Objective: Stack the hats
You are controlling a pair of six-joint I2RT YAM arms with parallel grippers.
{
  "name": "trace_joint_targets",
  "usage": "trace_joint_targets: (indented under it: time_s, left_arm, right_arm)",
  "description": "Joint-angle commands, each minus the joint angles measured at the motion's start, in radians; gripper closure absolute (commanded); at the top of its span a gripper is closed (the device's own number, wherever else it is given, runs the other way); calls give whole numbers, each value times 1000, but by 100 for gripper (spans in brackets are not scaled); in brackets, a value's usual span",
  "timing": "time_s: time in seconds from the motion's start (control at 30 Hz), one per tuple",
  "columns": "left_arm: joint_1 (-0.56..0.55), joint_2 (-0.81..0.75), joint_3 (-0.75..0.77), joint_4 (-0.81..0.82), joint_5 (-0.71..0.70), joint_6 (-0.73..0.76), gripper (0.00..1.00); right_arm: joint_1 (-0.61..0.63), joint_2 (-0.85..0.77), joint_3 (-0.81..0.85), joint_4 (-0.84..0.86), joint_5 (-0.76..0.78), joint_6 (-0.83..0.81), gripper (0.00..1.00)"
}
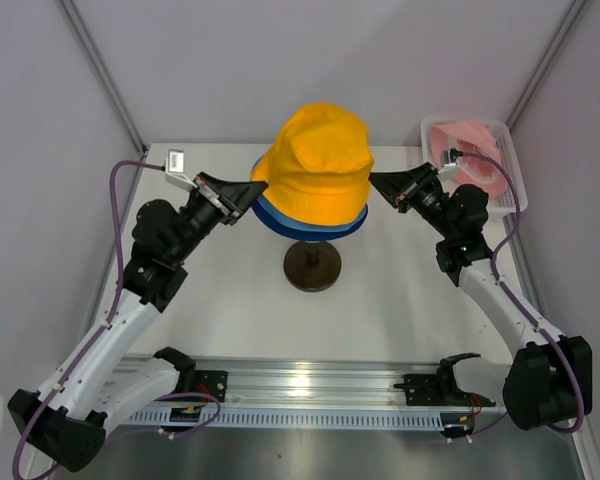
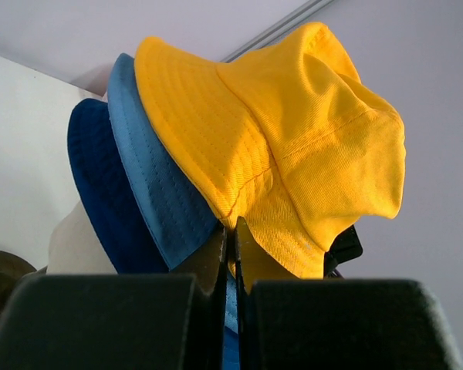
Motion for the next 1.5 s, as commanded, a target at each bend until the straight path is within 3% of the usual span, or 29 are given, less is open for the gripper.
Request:
trace_joint_targets:
  time_s: [0.0,0.4,0.7,0.77,0.87,0.97,1.03,1.23,1.47]
  left_arm:
    - [6,-7,-40,-146,-57,65,99]
    - [-13,-65,-37,-207,21,166,96]
    - [-73,-137,-48,-249,-2,221,92]
    - [-77,-150,-54,-255,-10,239,87]
    - [-77,-177,-14,-317,-76,299,67]
    - [-74,-190,98,-408,-258,344,37]
    - [-39,-183,183,-408,-277,362,35]
    - [65,-124,243,-309,-215,335,31]
    - [159,71,221,-163,-16,142,32]
  right_arm:
    - [2,-13,-10,-160,31,-133,100]
    - [-2,-2,96,-367,28,-312,100]
    - [-10,236,365,-346,-66,-352,100]
    - [-6,280,416,-357,-81,-361,100]
    - [-6,348,505,-360,-118,-380,100]
    - [-2,411,606,-358,-215,-416,100]
    - [4,452,683,-380,-245,-461,100]
    - [11,561,838,-389,-345,-521,96]
    - [14,713,1008,-392,-464,-498,97]
